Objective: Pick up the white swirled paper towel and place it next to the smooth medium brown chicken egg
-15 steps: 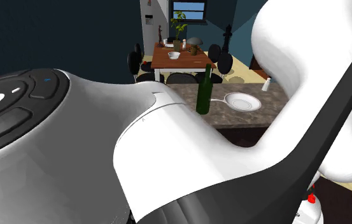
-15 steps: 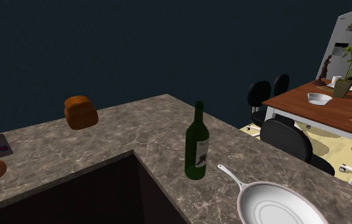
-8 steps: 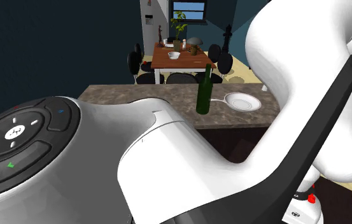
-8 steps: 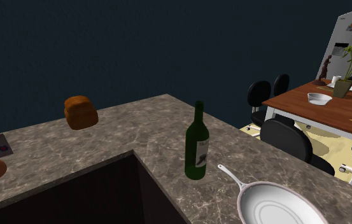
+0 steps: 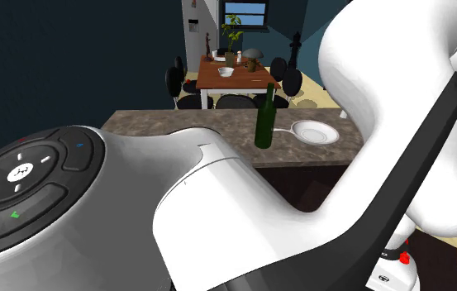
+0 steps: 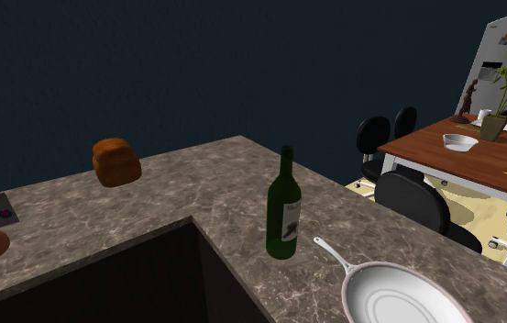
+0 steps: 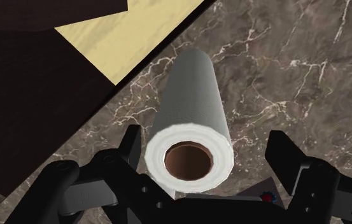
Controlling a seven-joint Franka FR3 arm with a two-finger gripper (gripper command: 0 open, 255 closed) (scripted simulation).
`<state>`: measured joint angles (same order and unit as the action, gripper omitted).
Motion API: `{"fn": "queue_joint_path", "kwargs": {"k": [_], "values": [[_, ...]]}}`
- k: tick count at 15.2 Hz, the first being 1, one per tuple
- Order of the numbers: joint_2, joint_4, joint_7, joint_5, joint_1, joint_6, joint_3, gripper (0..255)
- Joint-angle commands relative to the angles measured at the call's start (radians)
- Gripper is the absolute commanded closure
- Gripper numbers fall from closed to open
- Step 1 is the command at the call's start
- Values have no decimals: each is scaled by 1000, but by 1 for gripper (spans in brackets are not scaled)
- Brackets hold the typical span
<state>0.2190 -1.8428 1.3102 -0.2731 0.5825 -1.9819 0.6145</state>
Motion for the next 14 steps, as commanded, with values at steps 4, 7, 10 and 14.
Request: {"fn": "queue_joint_path", "kwargs": {"k": [4,7,10,14], "values": [[-18,46,-11,17,2,60,7,0],[-30,93,-19,28,5,116,12,0],[-30,93,-19,28,5,116,12,0],[-30,93,-19,28,5,116,12,0]]}}
